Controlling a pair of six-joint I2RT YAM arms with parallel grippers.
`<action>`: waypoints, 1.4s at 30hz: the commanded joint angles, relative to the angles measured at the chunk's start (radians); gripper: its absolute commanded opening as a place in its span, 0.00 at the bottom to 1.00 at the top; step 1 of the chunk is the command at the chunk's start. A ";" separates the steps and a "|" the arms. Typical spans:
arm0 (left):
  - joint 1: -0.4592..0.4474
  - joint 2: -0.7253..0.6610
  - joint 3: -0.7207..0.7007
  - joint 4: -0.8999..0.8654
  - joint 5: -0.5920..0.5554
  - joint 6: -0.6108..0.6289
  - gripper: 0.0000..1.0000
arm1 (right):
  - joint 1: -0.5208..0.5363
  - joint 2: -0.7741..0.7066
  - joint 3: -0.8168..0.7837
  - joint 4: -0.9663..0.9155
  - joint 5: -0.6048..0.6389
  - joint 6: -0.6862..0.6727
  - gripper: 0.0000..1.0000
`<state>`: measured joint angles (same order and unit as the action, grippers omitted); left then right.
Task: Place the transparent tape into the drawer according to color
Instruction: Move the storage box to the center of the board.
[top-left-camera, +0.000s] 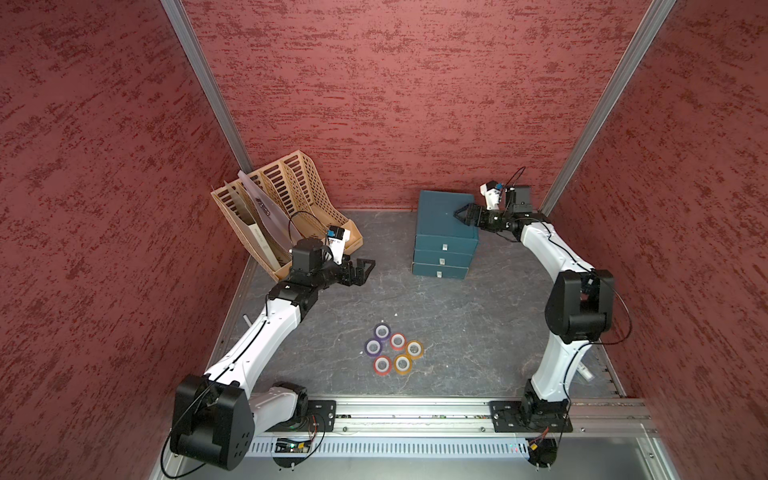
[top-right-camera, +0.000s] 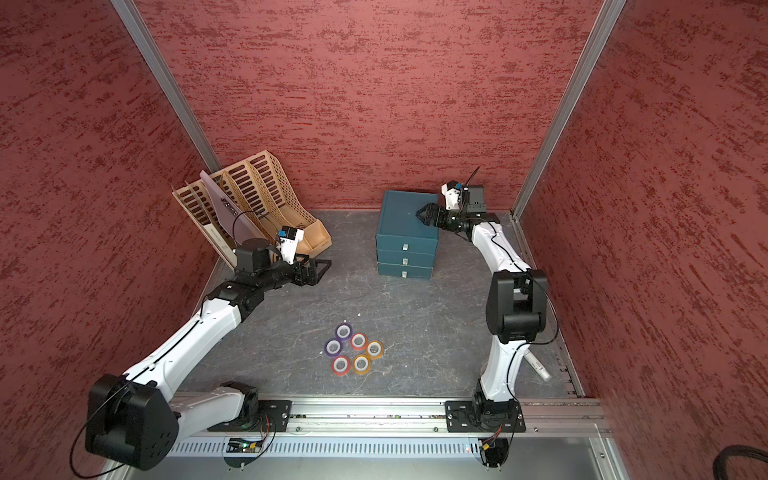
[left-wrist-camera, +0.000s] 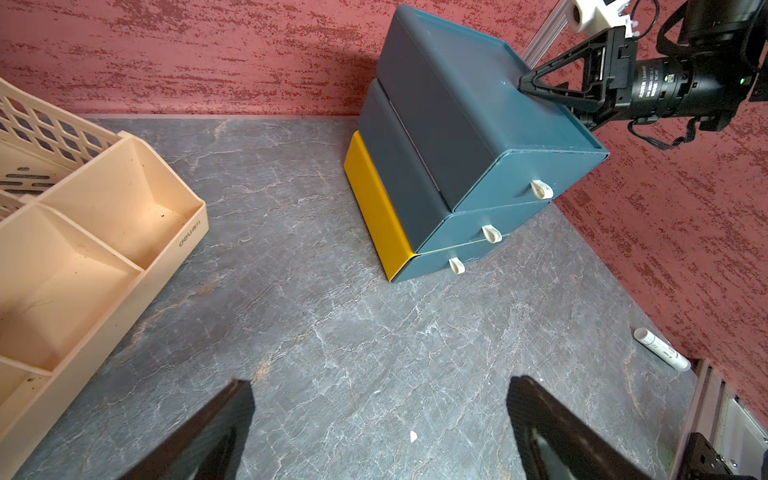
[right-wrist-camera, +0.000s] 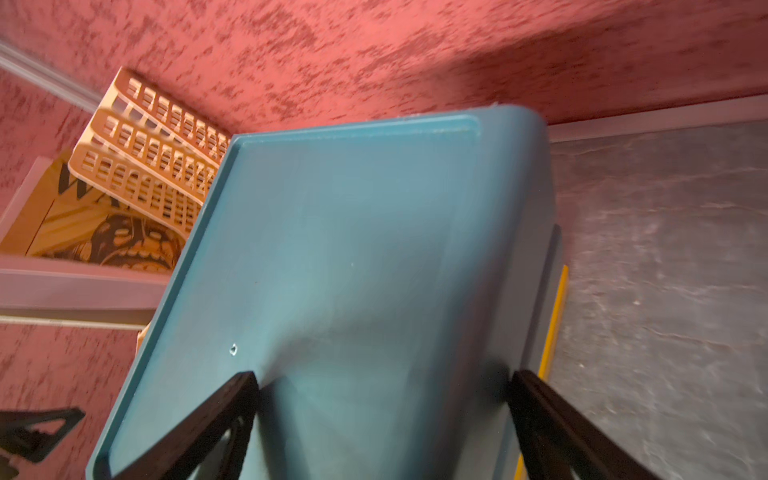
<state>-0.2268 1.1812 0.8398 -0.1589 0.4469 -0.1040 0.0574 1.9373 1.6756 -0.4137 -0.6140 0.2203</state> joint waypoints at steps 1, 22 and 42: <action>-0.007 0.015 0.022 0.005 0.013 0.004 1.00 | 0.063 0.052 0.021 -0.154 -0.078 -0.092 0.99; -0.007 0.010 0.042 -0.014 -0.015 -0.029 1.00 | 0.297 0.223 0.263 -0.149 0.006 0.007 0.99; -0.030 0.158 0.208 0.014 -0.023 -0.236 1.00 | 0.318 -0.234 -0.071 0.030 0.490 0.017 0.99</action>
<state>-0.2512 1.3201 1.0046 -0.1509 0.4255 -0.2970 0.3603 1.7813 1.6726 -0.4496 -0.2035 0.2073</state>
